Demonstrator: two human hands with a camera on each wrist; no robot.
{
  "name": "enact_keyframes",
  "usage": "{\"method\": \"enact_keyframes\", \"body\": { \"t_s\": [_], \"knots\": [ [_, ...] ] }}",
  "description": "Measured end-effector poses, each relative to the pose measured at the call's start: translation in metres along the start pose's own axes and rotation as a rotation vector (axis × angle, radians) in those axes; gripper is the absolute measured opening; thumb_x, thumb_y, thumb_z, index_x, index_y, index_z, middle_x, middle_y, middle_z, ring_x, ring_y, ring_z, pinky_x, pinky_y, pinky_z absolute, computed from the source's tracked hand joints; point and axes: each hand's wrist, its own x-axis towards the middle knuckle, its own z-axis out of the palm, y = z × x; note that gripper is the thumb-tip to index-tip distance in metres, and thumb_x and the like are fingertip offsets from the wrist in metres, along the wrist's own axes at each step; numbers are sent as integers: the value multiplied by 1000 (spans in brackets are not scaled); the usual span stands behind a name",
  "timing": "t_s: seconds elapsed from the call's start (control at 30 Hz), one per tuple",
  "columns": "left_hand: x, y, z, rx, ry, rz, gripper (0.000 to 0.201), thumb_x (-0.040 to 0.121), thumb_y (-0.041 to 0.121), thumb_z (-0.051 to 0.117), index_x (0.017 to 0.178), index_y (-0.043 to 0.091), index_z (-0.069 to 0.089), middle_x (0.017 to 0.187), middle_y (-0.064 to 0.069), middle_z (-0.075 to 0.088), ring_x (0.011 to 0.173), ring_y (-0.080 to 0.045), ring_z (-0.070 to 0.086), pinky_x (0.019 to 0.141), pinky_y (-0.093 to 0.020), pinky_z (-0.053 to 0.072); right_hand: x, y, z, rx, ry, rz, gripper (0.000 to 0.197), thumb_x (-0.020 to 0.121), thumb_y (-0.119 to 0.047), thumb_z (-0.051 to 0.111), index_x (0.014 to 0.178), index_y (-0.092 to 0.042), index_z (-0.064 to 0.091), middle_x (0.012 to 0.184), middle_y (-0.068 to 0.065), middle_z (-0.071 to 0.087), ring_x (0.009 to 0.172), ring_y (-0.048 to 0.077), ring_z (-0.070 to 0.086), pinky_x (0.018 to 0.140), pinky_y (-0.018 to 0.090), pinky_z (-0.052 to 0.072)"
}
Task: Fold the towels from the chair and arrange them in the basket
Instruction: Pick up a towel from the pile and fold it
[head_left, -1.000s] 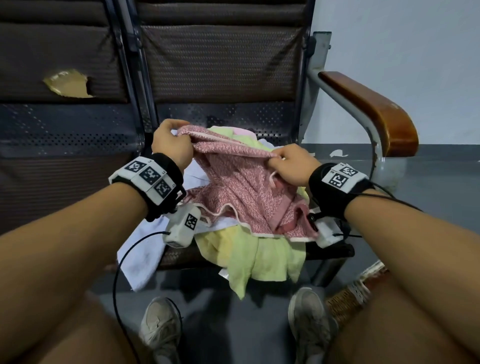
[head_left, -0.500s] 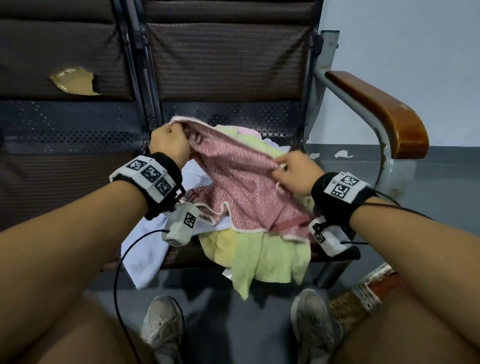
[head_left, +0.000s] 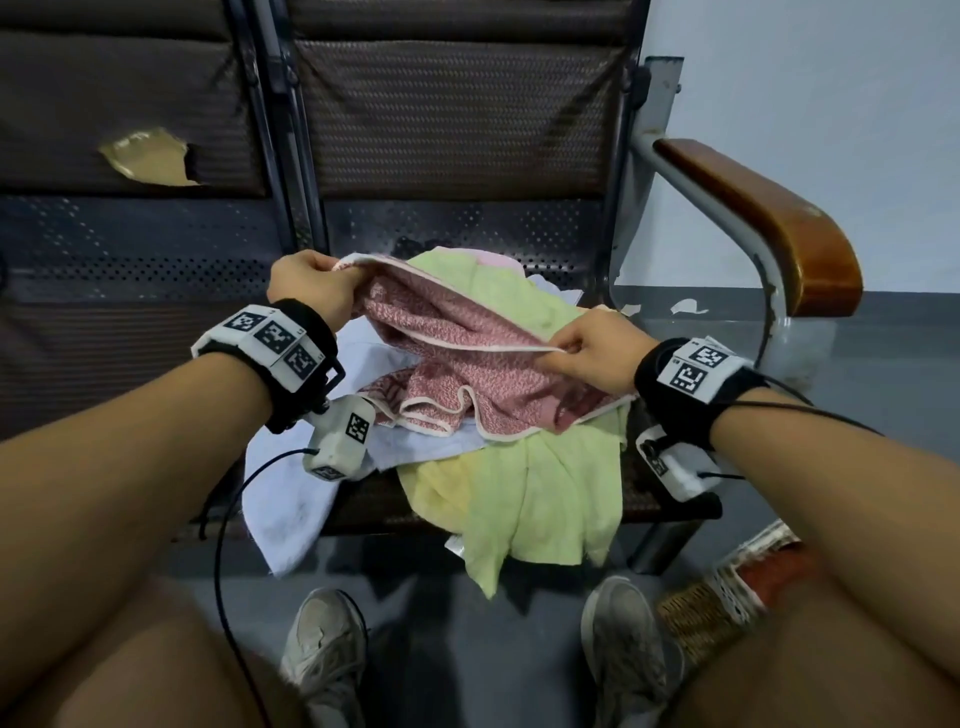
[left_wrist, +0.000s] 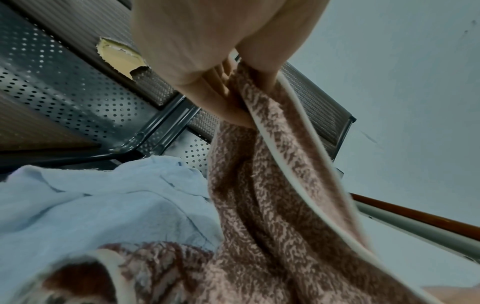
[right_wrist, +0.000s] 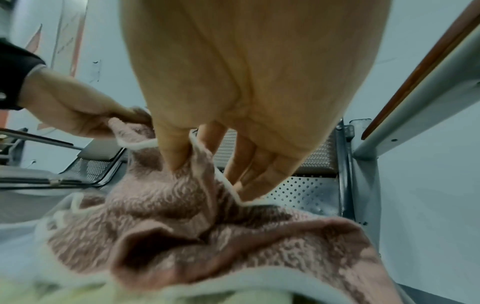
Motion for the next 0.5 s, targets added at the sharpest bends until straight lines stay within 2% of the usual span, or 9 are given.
{"method": "enact_keyframes", "body": {
  "t_s": [0.07, 0.1, 0.17, 0.23, 0.3, 0.37, 0.43, 0.47, 0.5],
  "knots": [
    [0, 1, 3, -18, 6, 15, 20, 77, 29, 65, 71, 11, 61, 83, -19, 69, 83, -40, 71, 73, -53, 61, -2, 0, 6, -56, -100, 8, 29, 93, -36, 64, 67, -23, 69, 64, 1, 65, 60, 18, 56, 66, 33, 49],
    [-1, 2, 5, -33, -3, 12, 21, 79, 29, 56, 71, 10, 61, 86, -22, 68, 88, -42, 70, 78, -57, 58, -2, -1, 8, -93, -115, 5, 30, 94, -34, 62, 70, -19, 70, 68, 3, 67, 64, 21, 59, 68, 34, 50],
    [-2, 3, 9, -55, 8, -5, 24, 79, 29, 47, 71, 10, 60, 90, -22, 66, 94, -43, 68, 84, -61, 55, 1, -5, 10, -158, -73, -27, 32, 96, -28, 56, 72, -10, 69, 68, 9, 67, 67, 27, 60, 67, 37, 50],
    [-1, 4, 9, -57, 47, -10, 26, 78, 31, 43, 73, 12, 59, 98, -22, 68, 96, -43, 66, 86, -59, 55, 6, -10, 8, -187, 29, -71, 37, 95, -23, 54, 60, -11, 57, 58, 7, 55, 60, 30, 52, 62, 38, 46],
    [3, 4, 7, -42, 79, -22, 34, 81, 30, 39, 88, 7, 63, 108, -22, 67, 101, -42, 64, 90, -54, 55, 12, -11, 2, -180, 113, -75, 34, 93, -20, 55, 59, -17, 56, 58, 3, 52, 62, 26, 50, 63, 35, 44],
    [8, 0, 2, 18, 109, -8, 40, 88, 23, 38, 117, 5, 58, 118, -20, 63, 107, -41, 63, 92, -50, 54, 16, -9, -1, -160, 149, -55, 31, 92, -20, 58, 62, -16, 61, 58, 2, 54, 62, 24, 50, 62, 32, 40],
    [7, -5, -4, 11, 111, 25, 45, 90, 13, 41, 133, 18, 52, 124, -15, 61, 105, -37, 64, 91, -47, 56, 17, -4, 1, -125, 89, -19, 33, 92, -22, 60, 63, -9, 66, 56, 4, 56, 55, 21, 49, 56, 28, 36],
    [7, -8, -6, 6, 80, 45, 46, 88, 10, 45, 129, 23, 59, 123, -14, 64, 101, -35, 67, 88, -44, 58, 16, -2, 5, -121, 17, 11, 34, 93, -26, 60, 64, -9, 69, 56, 4, 57, 52, 19, 49, 53, 26, 35],
    [6, -10, -8, 5, 51, 47, 40, 84, 9, 49, 113, 26, 71, 113, -13, 70, 93, -33, 71, 81, -40, 60, 15, 0, 10, -138, -66, 48, 37, 94, -30, 59, 65, -12, 69, 57, 3, 57, 52, 18, 50, 51, 26, 35]
  ]
}}
